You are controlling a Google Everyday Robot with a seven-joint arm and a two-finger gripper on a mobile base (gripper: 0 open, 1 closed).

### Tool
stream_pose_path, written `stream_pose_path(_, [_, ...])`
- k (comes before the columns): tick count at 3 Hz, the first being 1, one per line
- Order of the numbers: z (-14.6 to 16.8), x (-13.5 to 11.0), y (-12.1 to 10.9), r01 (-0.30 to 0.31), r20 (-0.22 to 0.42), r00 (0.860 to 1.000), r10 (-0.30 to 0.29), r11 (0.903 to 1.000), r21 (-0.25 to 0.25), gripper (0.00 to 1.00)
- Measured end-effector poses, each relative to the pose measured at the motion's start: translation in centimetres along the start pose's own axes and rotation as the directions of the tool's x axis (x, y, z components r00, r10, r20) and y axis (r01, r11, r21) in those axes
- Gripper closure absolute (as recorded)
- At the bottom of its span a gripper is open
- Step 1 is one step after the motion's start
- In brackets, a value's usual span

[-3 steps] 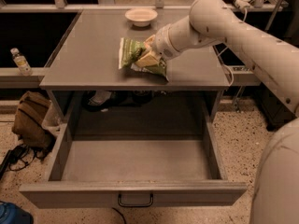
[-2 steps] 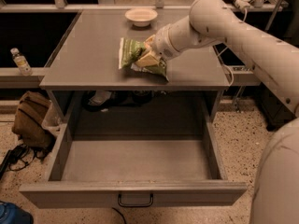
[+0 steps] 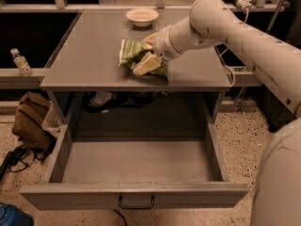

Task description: Pick green jalapeno chip bag from top drawer and place on counter

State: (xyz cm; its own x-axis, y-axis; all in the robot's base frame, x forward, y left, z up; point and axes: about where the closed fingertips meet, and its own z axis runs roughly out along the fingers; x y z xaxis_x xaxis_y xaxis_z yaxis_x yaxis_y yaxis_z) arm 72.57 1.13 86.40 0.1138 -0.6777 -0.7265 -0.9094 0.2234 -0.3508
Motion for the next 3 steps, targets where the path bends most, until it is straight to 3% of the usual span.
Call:
stream_pose_path(2, [-1.4, -0.2, 0.0, -0.001, -0.029, 1.000, 0.002, 0.9999, 0.016, 0.00])
stream_pose_path(3, [-5.7, -0.1, -0.2, -0.010, -0.094, 0.995, 0.019, 0.9952, 0.098, 0.00])
